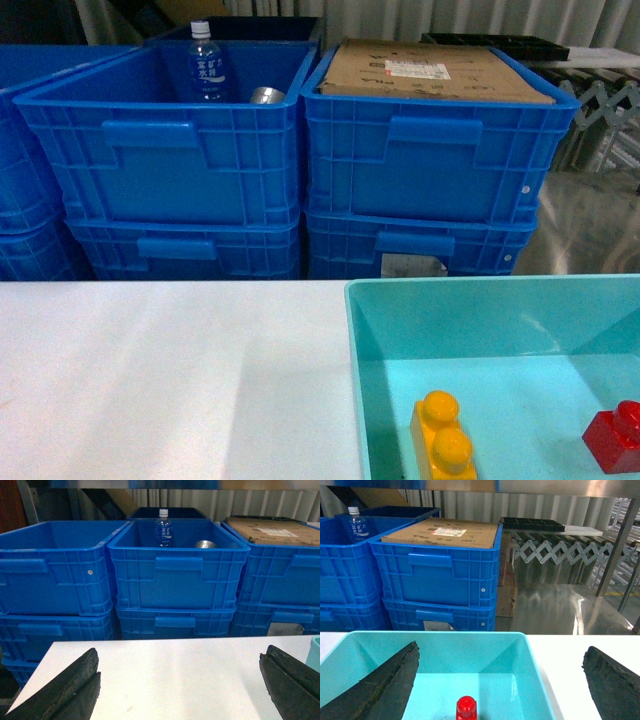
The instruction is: Pick red block from blue box to shelf
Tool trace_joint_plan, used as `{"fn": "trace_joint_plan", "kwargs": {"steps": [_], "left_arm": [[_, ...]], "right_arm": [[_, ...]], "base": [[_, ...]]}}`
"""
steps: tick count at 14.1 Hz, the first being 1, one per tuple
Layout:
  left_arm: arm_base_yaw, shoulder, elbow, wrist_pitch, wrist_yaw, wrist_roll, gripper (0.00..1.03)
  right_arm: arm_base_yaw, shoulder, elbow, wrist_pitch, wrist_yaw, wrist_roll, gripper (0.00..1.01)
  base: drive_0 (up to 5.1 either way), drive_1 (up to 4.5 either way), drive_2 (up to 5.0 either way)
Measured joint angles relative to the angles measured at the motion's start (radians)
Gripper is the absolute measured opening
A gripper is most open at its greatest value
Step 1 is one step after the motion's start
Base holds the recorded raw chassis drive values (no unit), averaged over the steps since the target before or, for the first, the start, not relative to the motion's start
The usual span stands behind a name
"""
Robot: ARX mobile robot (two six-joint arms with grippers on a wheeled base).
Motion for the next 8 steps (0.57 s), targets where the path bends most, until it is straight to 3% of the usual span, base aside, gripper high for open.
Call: {"fn": "trace_joint_plan", "kwargs": {"steps": [8], "left_arm": [[0.000,0.000,0.000,0.000,0.000,0.000,0.98]], "right_arm": [[0.000,0.001,0.000,0.000,0.000,0.000,0.98]], "base": [[0.0,0.00,0.0]]}}
